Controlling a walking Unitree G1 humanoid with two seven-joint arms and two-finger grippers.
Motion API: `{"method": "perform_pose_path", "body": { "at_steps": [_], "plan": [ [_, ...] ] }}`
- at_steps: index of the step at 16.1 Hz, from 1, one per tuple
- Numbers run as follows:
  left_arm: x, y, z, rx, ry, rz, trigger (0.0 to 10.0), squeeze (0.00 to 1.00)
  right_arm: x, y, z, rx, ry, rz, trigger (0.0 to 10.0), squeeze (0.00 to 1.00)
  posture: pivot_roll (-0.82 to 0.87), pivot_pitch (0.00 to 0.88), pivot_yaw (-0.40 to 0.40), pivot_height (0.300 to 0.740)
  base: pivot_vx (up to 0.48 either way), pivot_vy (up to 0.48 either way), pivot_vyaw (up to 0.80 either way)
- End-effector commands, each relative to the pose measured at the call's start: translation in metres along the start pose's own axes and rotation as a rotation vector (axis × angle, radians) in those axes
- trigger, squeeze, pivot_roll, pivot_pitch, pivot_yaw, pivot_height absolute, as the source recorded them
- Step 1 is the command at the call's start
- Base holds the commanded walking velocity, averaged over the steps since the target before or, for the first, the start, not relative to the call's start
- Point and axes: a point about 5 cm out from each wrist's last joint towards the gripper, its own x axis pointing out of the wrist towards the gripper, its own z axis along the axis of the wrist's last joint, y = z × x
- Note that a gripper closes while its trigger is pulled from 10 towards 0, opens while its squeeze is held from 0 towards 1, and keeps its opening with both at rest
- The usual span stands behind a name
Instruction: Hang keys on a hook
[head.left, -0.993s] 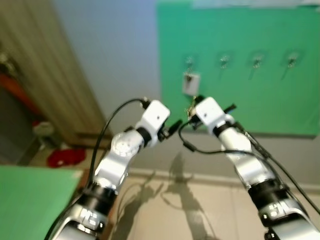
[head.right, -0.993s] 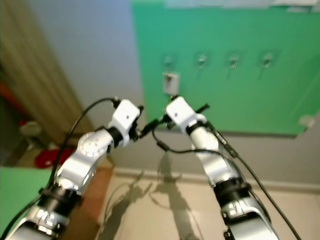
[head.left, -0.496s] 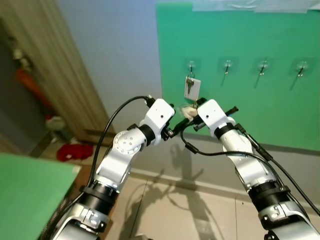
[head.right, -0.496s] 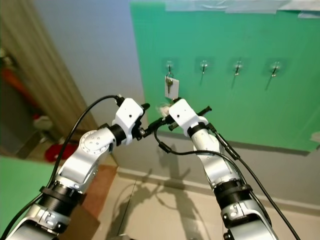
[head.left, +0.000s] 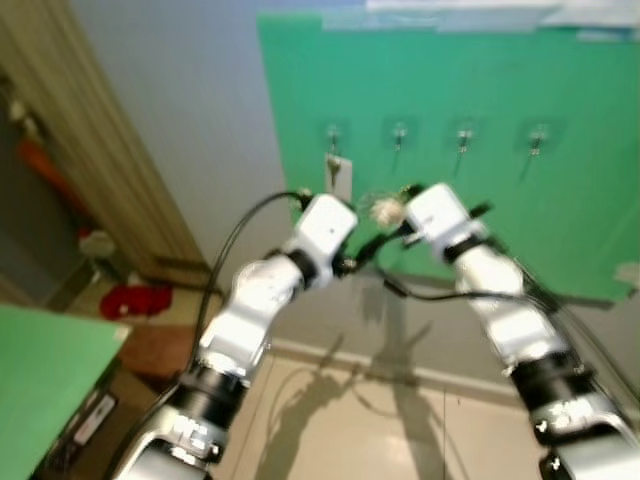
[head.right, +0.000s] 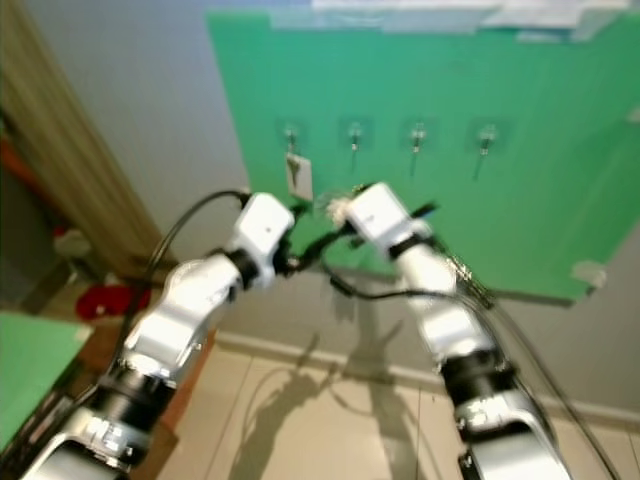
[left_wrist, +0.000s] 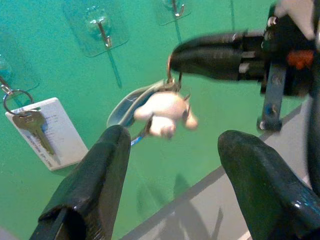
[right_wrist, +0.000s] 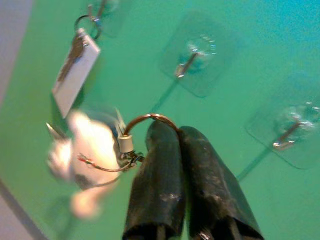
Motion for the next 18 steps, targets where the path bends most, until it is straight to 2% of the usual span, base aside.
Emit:
{"method": "perform_pose_path", "body": {
  "at_steps": [1,2,3,5,6,7,8,11,13,18],
  "plan": [
    [-0.004,0.007,0.000,0.030,0.007,0.022,10.0,0.00,0.009,0.002,0.012,0.066,-0.023,0.019,0.0,0.00,-0.06,0.000,0.113,0.740,0.000,0.000,0.00],
    [-0.004,0.006,0.000,0.032,0.005,0.019,10.0,0.00,0.011,0.000,0.014,0.084,-0.017,0.017,0.0,0.00,-0.06,0.000,0.112,0.740,0.000,0.000,0.00],
    [-0.003,0.005,0.000,0.037,0.005,0.018,10.0,0.00,0.015,-0.008,0.014,0.047,-0.004,0.011,0.0,0.00,-0.06,0.000,0.108,0.740,0.000,0.000,0.00],
    [-0.003,0.004,-0.001,0.037,0.004,0.017,10.0,0.00,0.017,-0.012,0.014,0.033,0.010,0.002,0.0,0.00,-0.06,0.000,0.104,0.740,0.000,0.000,0.00],
    [-0.003,0.005,-0.001,0.029,0.003,0.021,10.0,0.00,0.021,-0.014,0.017,0.062,0.007,-0.022,0.0,0.00,-0.06,0.000,0.104,0.740,0.000,0.000,0.00],
    [-0.003,0.005,-0.001,0.030,0.003,0.022,10.0,0.00,0.023,-0.013,0.018,0.133,0.022,-0.028,0.0,0.00,-0.06,0.000,0.103,0.740,0.000,0.000,0.00],
    [-0.003,0.005,-0.001,0.030,0.002,0.021,10.0,0.00,0.023,-0.013,0.018,0.142,0.028,-0.032,0.0,0.00,-0.06,0.000,0.102,0.740,0.000,0.000,0.00],
    [-0.003,0.004,-0.001,0.030,0.001,0.022,10.0,0.00,0.026,-0.017,0.015,0.093,0.056,-0.071,0.0,0.00,-0.06,0.000,0.100,0.740,0.000,0.000,0.00],
    [-0.002,-0.001,-0.003,0.023,0.010,0.011,10.0,0.00,0.027,-0.021,0.016,0.055,0.036,-0.081,0.0,0.00,-0.06,0.000,0.097,0.740,0.000,0.000,0.00],
    [-0.003,-0.008,-0.005,0.008,0.010,0.003,10.0,0.00,0.031,-0.041,0.015,-0.019,0.051,-0.164,0.0,0.00,-0.07,0.000,0.082,0.740,0.000,0.000,0.00]
  ]
}}
